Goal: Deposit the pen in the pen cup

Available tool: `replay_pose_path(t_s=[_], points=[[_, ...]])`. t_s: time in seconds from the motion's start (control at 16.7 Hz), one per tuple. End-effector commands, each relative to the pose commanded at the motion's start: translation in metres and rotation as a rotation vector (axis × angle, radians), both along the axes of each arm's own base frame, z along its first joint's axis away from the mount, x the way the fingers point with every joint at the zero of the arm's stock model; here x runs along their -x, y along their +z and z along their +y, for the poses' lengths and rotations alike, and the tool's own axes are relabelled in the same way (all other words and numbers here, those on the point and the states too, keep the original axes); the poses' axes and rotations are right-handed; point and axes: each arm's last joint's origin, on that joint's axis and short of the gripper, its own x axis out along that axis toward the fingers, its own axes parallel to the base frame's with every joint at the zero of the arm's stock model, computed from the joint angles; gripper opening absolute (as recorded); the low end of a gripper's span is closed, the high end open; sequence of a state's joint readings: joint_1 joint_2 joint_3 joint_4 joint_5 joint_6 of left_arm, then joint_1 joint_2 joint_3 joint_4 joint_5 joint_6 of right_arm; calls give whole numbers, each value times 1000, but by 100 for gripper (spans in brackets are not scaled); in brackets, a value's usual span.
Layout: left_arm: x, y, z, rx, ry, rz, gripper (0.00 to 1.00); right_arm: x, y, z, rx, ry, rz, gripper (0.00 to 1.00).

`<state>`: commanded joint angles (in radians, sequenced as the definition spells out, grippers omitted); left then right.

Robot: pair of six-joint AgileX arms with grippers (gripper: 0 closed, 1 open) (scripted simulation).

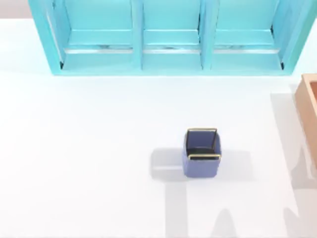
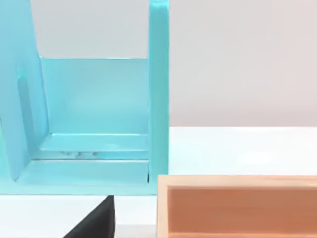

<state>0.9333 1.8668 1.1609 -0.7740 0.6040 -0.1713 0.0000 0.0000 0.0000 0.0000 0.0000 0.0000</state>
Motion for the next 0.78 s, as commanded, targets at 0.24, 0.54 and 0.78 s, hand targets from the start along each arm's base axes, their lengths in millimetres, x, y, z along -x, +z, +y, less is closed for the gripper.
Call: replay_pose_path(t_s=[0.24, 0.54, 0.78], points=[[-6, -8, -2, 0, -2, 1, 100, 0, 0, 0, 0, 0, 0, 100], [-33, -51, -13, -2, 1, -2, 100, 0, 0, 0, 0, 0, 0, 100], [-49, -79, -26, -1, 1, -1, 100, 0, 0, 0, 0, 0, 0, 100]])
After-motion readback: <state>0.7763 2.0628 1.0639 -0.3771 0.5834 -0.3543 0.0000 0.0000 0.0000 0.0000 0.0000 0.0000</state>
